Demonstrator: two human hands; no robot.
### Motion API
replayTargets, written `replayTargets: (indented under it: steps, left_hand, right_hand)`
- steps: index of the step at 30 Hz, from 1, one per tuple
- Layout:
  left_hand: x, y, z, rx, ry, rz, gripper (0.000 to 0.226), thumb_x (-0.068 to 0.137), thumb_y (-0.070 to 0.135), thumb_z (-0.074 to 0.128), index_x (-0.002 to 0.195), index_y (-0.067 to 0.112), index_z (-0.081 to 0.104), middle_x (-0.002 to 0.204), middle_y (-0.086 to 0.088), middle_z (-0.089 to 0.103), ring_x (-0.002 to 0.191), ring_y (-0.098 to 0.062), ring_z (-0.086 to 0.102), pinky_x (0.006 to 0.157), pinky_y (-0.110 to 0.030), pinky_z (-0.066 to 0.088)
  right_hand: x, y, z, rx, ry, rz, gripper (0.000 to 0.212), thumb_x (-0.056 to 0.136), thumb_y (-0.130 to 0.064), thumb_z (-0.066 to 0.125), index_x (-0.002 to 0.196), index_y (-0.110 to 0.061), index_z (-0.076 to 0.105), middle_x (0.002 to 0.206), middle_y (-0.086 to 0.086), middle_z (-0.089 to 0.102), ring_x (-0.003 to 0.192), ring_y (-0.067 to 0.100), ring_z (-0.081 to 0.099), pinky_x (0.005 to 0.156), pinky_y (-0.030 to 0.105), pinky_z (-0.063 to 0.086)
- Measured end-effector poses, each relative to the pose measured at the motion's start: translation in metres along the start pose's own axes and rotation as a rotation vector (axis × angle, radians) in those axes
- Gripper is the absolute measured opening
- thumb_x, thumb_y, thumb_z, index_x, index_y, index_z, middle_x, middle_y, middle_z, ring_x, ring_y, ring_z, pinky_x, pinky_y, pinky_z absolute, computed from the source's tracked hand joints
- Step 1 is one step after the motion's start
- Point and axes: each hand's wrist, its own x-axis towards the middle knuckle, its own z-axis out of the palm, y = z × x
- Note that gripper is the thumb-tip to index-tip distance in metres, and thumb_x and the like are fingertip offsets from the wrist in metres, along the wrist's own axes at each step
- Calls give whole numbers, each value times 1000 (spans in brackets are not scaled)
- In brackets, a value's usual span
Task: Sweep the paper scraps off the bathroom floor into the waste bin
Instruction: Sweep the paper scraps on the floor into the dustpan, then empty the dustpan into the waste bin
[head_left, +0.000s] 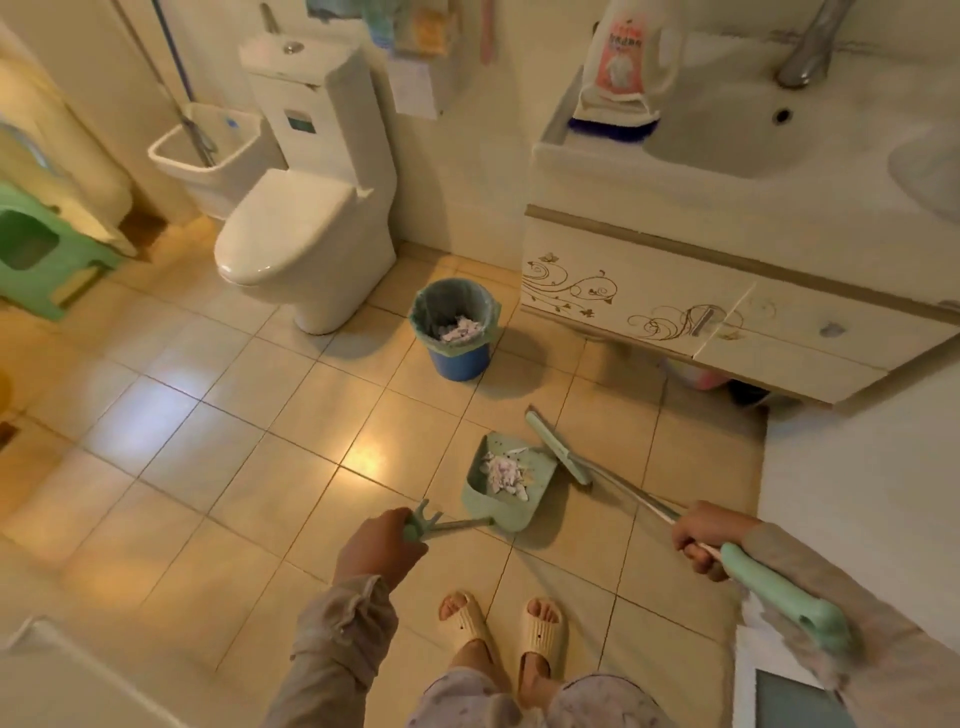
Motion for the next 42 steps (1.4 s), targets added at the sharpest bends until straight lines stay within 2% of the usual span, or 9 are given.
replayTargets:
  steps: [5,8,12,17,19,23,26,36,42]
  left_hand:
    - [-20,-24,5,-132,98,-127,38,88,23,61,125,19,56,113,-4,66,101,-20,61,87,-29,49]
    - [-22,-35,-4,-203,147,-192,36,88,23,61,123,18,57,110,-5,67,97,-21,62,84,-30,50]
    - [-23,-54,-18,-316,228,-253,38,88,21,62,125,14,56,112,-8,67,95,-21,61,82,-30,49]
    - [-18,-82,-41,-486,356,-284,39,87,14,64,124,5,56,113,-16,66,96,-28,60,86,-35,48]
    - [-12,-88,-52,-539,403,-278,37,87,11,64,122,3,58,111,-18,66,91,-28,58,84,-36,48]
    - [5,-92,-73,-525,480,-241,32,87,15,64,119,8,60,109,-16,67,89,-27,57,79,-33,45]
    - [14,-90,-86,-505,550,-223,32,88,16,63,118,10,60,108,-14,67,84,-23,54,75,-31,43]
    - [22,-73,-108,-358,738,-84,35,88,19,63,122,11,59,92,-16,70,71,-21,54,69,-31,47]
    - [33,-48,-126,69,666,109,27,95,26,50,121,20,55,80,-10,69,67,-26,63,68,-32,54]
  right_hand:
    - [14,-35,22,-234,51,-52,27,88,4,42,62,-4,41,24,-1,39,16,6,35,33,9,31]
    - [26,-54,49,-343,66,-87,5,89,4,41,87,-1,42,52,7,42,34,11,43,36,18,35]
    - [44,-63,89,-463,24,-95,36,92,-2,39,128,4,42,64,6,42,52,14,42,52,21,37]
    - [44,-91,114,-553,-20,-105,35,94,-6,35,127,0,45,65,2,39,56,10,39,53,21,37]
    - [41,-111,117,-473,-23,-83,16,93,-7,36,96,-3,51,63,2,42,56,10,40,53,20,38]
    - [34,-137,118,-286,-64,-162,32,92,-2,36,60,-6,40,35,0,49,31,4,47,53,23,32]
    - [35,-136,117,-115,-52,-216,30,90,2,40,61,-6,40,19,-6,43,15,1,39,47,22,34]
    - [41,-142,121,610,-278,-21,26,92,-5,38,65,-8,40,34,4,41,22,11,38,28,14,33]
    - [36,-145,113,959,-388,-4,24,94,-8,37,70,-8,42,30,4,41,17,10,40,25,10,35]
